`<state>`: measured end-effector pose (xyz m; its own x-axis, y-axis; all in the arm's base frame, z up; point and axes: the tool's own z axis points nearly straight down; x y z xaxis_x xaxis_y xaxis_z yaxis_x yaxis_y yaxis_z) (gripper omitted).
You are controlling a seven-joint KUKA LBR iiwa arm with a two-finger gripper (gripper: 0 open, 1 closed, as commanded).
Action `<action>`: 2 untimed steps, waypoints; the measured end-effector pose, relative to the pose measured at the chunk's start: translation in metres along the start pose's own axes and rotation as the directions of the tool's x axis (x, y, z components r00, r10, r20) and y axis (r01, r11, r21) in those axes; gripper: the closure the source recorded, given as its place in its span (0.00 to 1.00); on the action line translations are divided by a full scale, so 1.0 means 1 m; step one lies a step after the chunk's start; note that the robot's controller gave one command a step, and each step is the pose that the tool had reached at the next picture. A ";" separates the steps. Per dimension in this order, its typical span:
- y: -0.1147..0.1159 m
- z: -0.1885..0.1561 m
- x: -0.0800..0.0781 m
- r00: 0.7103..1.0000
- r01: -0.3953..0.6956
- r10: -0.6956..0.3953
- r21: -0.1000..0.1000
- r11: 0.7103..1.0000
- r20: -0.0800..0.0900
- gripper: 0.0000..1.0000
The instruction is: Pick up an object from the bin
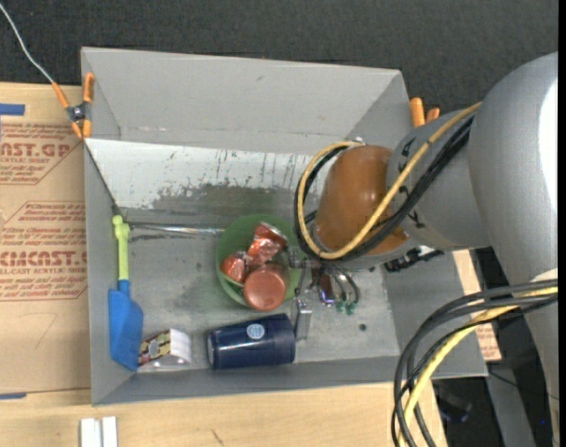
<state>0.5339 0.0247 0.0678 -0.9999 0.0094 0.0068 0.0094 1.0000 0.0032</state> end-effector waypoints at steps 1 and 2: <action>-0.003 -0.053 0.008 0.985 0.172 -0.172 0.005 0.985 0.012 0.00; 0.079 -0.031 0.023 0.918 0.396 -0.396 -0.002 0.918 -0.002 0.00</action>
Offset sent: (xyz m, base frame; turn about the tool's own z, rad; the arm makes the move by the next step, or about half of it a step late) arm -0.0206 0.0768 0.0322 -0.4026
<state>0.5123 0.1041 0.0992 -0.9217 -0.3878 0.0072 -0.3878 0.9217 0.0072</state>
